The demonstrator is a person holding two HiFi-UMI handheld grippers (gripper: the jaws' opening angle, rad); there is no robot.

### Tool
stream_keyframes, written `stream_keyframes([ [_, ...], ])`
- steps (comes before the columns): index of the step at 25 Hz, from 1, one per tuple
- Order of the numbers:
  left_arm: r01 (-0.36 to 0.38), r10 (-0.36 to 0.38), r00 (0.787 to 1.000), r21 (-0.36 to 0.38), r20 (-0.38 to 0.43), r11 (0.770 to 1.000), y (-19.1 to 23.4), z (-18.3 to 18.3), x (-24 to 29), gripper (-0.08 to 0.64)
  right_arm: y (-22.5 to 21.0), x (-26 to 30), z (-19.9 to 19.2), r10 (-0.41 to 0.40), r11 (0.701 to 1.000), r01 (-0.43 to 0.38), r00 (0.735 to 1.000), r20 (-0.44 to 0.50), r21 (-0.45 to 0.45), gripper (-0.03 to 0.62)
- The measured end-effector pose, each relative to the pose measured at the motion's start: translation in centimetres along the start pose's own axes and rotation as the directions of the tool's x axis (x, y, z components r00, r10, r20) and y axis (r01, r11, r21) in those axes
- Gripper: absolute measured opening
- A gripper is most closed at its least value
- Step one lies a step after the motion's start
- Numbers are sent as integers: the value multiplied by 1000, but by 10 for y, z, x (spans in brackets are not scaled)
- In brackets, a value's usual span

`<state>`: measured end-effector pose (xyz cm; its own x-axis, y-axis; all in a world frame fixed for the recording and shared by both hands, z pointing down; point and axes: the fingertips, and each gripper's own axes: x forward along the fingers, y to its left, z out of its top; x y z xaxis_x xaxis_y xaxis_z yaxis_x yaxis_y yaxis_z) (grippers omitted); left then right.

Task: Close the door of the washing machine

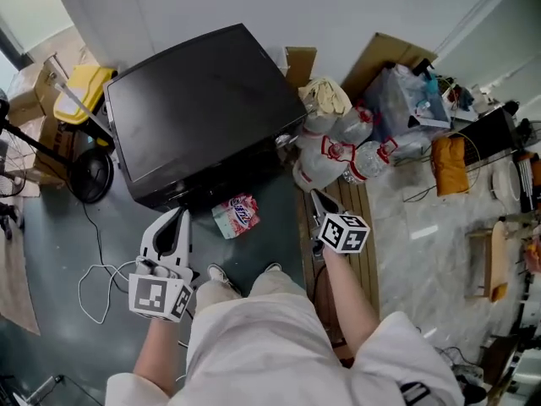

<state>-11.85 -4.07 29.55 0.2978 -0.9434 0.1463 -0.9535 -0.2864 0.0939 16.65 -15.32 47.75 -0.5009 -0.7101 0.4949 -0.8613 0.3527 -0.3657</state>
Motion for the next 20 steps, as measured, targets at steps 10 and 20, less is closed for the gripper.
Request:
stream_keyframes([
  [10, -21, 12, 987, 56, 162, 998, -9, 94, -5, 6, -24, -150, 168, -68, 975, 139, 930, 362, -175, -2],
  [20, -111, 98, 961, 35, 259, 993, 12, 133, -33, 6, 7, -235, 206, -76, 932, 246, 851, 519, -267, -2],
])
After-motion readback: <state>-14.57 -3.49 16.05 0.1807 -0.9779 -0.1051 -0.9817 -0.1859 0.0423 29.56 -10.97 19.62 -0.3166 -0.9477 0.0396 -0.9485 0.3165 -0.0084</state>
